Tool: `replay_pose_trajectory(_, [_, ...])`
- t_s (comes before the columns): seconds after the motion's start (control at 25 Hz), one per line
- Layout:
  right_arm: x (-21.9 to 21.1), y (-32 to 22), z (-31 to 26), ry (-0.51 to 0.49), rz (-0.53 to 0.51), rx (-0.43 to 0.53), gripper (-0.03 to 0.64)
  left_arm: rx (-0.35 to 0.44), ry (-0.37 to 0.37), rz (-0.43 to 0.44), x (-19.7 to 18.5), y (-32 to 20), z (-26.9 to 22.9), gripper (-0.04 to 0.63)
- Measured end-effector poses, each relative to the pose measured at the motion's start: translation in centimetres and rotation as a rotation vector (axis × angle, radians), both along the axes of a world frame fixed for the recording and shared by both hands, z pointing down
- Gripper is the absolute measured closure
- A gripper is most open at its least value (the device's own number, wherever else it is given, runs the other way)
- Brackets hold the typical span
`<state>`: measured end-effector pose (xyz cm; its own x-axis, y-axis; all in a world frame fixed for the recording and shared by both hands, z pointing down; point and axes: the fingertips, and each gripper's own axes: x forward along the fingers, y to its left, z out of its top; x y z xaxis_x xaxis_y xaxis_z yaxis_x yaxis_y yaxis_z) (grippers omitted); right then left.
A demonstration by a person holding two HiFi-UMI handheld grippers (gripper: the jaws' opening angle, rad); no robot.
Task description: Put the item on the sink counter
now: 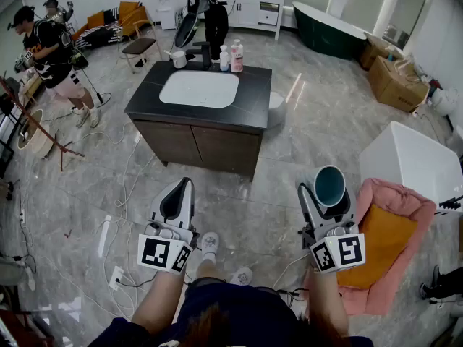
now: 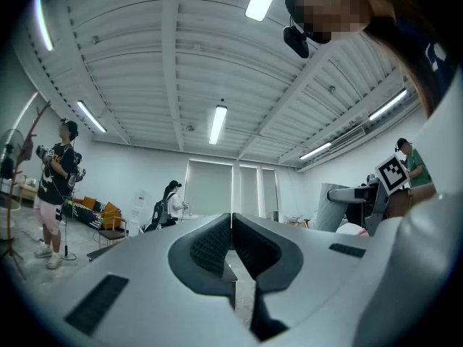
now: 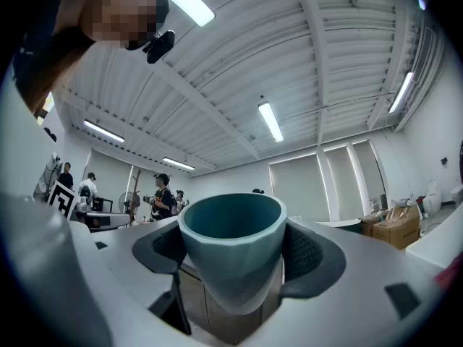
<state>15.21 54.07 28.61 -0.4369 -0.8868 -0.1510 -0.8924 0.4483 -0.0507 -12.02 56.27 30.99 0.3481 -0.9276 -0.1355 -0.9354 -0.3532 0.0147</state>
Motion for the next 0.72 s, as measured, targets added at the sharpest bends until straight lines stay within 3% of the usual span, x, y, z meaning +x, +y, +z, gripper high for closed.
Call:
replay_pose_trajectory(0.4, [2.3,1.8,-0.4,-0.048,-0.031,-0.009,0.219,0.012,-0.028,-0.012,2.5,2.2,-0.8,0.572])
replay_pose_trajectory(0.72, [2.5,-0.4,0.0,-0.079,-0.038,-0.021,0.219,0.006,-0.034,0.020,3.5,-0.9,-0.4,0.572])
